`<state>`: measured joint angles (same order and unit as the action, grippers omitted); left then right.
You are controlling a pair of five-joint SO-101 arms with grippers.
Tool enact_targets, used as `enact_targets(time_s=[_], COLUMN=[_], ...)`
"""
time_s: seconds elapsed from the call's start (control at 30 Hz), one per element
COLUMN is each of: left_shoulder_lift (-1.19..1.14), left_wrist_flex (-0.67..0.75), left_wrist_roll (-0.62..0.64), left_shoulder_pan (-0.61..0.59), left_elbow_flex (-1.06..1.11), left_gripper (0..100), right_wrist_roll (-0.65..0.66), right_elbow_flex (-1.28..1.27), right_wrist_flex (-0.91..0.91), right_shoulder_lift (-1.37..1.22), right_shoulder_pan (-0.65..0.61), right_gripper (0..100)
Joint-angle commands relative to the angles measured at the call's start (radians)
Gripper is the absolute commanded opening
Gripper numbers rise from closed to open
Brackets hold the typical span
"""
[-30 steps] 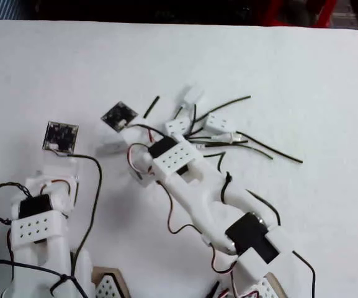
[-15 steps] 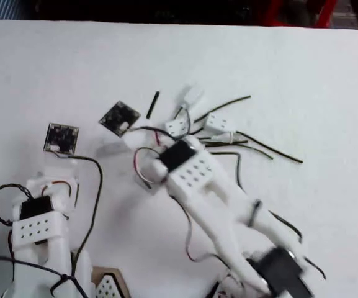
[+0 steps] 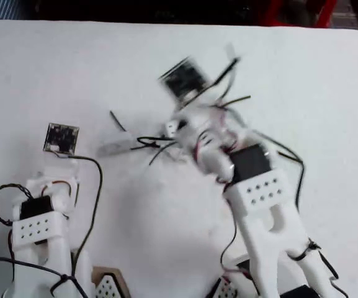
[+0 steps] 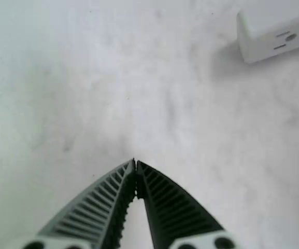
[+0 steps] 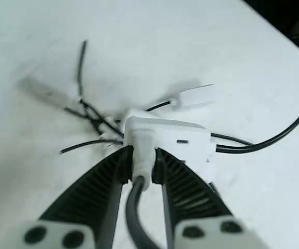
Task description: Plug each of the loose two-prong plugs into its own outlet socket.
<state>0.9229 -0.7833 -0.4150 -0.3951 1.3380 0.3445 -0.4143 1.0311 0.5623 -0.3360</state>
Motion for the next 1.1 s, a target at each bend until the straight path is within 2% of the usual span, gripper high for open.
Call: enact_targets(time_s=[0.0, 0.33, 0.5, 0.7, 0.8, 0.9, 0.97, 1.07], left_shoulder_lift=[0.019, 0.018, 0.018, 0.018, 0.018, 0.016, 0.016, 0.016], left_wrist_flex=[0.018, 0.018, 0.018, 0.018, 0.018, 0.018, 0.018, 0.018], left_wrist_roll=[-0.012, -0.012, -0.012, -0.012, -0.012, -0.012, -0.012, -0.012], left_shoulder_pan=[-0.007, -0.005, -0.004, -0.004, -0.004, -0.004, -0.004, -0.004], left_elbow_flex=[-0.006, -0.006, -0.006, -0.006, -0.005, -0.005, -0.005, -0.005], left_gripper=[3, 3, 3, 3, 3, 3, 3, 3], right_wrist_roll=[0.002, 0.0, 0.0, 0.0, -0.003, -0.074, -0.087, -0.006], right_elbow_flex=[0.02, 0.023, 0.023, 0.176, 0.281, 0.359, 0.404, 0.448], right_wrist_flex=[-0.173, -0.645, -0.765, -0.657, -0.544, -0.417, -0.325, -0.188], right_shoulder_lift=[-0.084, -0.461, -0.579, -0.713, -0.762, -0.769, -0.759, -0.72], right_shoulder_pan=[0.127, 0.237, 0.252, 0.255, 0.252, 0.251, 0.251, 0.251], right_gripper=[1.8, 1.9, 2.2, 3.6, 13.0, 20.7, 20.4, 18.3])
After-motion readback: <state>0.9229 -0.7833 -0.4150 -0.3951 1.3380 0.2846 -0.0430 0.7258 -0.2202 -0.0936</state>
